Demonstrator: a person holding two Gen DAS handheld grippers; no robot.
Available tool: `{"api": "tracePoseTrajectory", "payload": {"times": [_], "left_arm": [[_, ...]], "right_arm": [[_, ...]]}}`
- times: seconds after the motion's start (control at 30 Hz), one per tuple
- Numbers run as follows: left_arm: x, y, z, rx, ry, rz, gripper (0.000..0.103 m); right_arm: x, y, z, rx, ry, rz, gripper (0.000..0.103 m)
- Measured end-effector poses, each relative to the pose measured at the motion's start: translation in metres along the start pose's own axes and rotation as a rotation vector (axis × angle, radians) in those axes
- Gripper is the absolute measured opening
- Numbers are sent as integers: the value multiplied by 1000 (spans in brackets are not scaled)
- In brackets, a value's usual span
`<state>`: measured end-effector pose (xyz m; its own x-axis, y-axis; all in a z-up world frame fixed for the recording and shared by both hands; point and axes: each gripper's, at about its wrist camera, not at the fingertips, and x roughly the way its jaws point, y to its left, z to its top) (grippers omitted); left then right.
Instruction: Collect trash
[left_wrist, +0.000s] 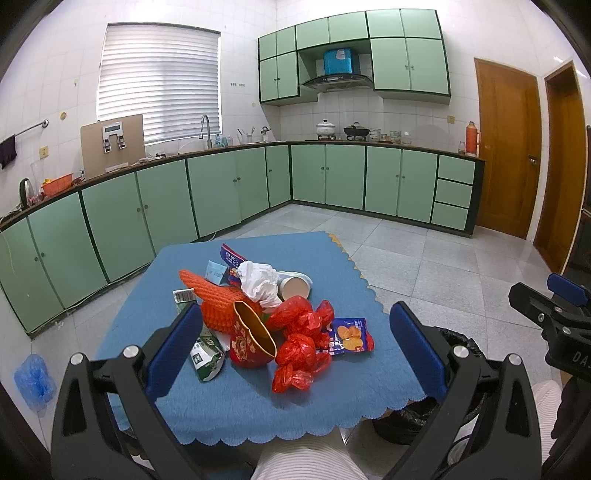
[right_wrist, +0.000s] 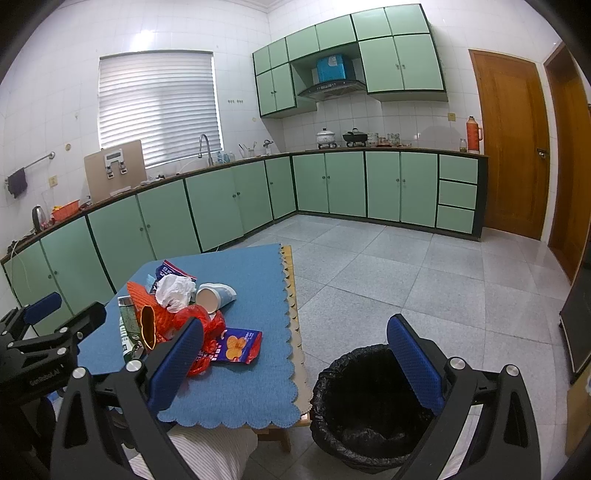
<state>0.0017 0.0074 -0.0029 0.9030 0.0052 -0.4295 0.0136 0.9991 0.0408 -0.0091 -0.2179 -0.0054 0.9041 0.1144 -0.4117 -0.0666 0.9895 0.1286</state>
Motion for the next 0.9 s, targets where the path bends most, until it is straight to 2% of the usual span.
{"api": "tracePoseTrajectory", "payload": {"times": [0.9], "left_arm": [[1,-2,2,2,1,5,98]], "right_arm": [[2,1,-1,6,5,0,97]]}}
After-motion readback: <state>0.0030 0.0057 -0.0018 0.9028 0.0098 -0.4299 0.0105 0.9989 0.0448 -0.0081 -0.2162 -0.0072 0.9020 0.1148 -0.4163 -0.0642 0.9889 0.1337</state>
